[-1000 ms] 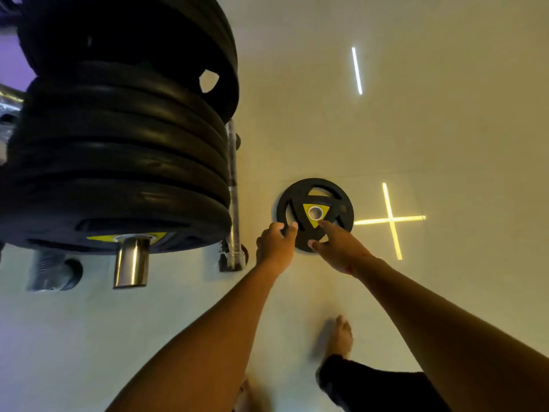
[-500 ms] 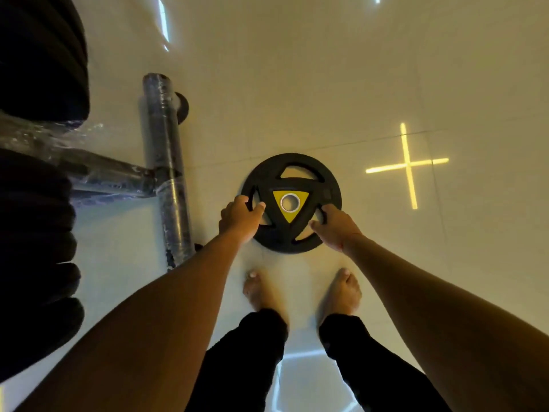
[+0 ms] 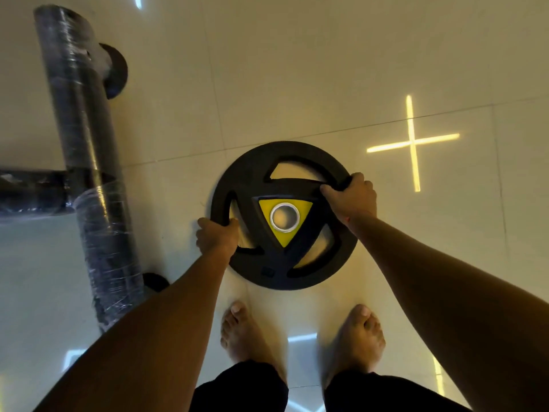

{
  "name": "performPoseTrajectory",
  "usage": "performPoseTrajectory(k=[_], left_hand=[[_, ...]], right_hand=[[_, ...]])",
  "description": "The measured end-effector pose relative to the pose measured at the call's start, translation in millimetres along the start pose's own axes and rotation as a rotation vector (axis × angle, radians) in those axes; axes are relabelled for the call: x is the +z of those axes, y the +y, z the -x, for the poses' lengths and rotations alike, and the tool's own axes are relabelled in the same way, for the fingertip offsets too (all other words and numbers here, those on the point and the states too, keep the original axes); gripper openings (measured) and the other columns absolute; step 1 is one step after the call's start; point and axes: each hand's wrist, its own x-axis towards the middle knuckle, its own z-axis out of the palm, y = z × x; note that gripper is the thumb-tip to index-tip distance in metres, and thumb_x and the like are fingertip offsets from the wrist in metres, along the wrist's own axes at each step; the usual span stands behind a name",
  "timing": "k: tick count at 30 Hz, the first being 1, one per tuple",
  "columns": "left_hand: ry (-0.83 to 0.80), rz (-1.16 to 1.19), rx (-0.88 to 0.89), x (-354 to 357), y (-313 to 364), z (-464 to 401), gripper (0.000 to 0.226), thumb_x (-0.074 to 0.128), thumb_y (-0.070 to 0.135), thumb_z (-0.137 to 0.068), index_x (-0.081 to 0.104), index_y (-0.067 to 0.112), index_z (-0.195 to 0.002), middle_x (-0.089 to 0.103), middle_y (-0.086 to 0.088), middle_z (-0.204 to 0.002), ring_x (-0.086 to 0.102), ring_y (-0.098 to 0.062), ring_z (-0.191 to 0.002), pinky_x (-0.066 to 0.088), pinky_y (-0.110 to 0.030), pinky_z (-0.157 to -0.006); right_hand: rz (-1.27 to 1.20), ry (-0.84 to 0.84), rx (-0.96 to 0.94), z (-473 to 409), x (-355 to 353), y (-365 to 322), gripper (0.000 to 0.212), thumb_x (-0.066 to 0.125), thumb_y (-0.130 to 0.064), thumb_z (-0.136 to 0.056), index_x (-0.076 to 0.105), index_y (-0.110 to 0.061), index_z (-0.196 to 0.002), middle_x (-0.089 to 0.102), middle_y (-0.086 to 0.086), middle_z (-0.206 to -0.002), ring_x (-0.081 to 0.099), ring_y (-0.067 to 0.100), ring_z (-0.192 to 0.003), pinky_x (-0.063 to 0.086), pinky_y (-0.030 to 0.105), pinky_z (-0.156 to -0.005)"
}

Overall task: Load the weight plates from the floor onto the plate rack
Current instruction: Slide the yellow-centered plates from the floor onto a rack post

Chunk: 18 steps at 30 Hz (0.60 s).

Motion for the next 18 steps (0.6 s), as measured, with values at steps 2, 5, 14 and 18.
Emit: performPoseTrajectory(k=[2, 5, 14, 18], left_hand=[[0.074, 0.023, -0.022, 9.3, 2.0, -3.9, 0.068, 0.072, 0.045, -0.089, 0.04, 0.008, -0.136, 0.05, -0.023, -0.136, 0.054, -0.044, -0.121, 0.052, -0.055, -0.096], [0.152, 0.076, -0.042, 16.1, 3.8, -3.4, 0.065, 0.074, 0.039, -0.089, 0.043, 0.005, -0.134, 0.051, -0.022, -0.136, 0.053, -0.043, -0.122, 0.051, -0.053, -0.094], [0.055, 0.331, -0.07, 5.1, -10.4, 4.9, 0.057, 0.077, 0.03, -0.085, 0.054, 0.008, -0.132, 0.057, -0.007, -0.113, 0.054, -0.021, -0.093, 0.048, -0.032, -0.07], [-0.005, 0.396, -0.069, -14.4, -18.3, 24.7, 0.044, 0.076, 0.028, -0.087, 0.063, 0.004, -0.122, 0.064, -0.007, -0.108, 0.056, -0.018, -0.088, 0.044, -0.031, -0.073]], right_hand=[[-0.028, 0.054, 0.029, -4.6, 6.3, -1.9, 0.08, 0.067, -0.066, -0.077, 0.046, -0.014, -0.134, 0.051, 0.012, -0.126, 0.049, 0.033, -0.12, 0.047, 0.042, -0.089], [-0.054, 0.056, 0.137, -13.4, 7.9, -10.8, 0.099, 0.065, -0.08, -0.069, 0.04, -0.015, -0.14, 0.046, 0.014, -0.136, 0.043, 0.037, -0.129, 0.045, 0.052, -0.1], [-0.114, 0.002, 0.151, -24.8, 1.1, 8.0, 0.081, 0.072, -0.062, -0.072, 0.04, -0.015, -0.13, 0.053, 0.011, -0.12, 0.056, 0.032, -0.107, 0.055, 0.05, -0.088], [-0.197, -0.093, 0.265, -5.7, -10.3, 18.1, 0.084, 0.071, -0.065, -0.072, 0.048, -0.01, -0.131, 0.058, 0.011, -0.118, 0.058, 0.032, -0.108, 0.054, 0.047, -0.092]])
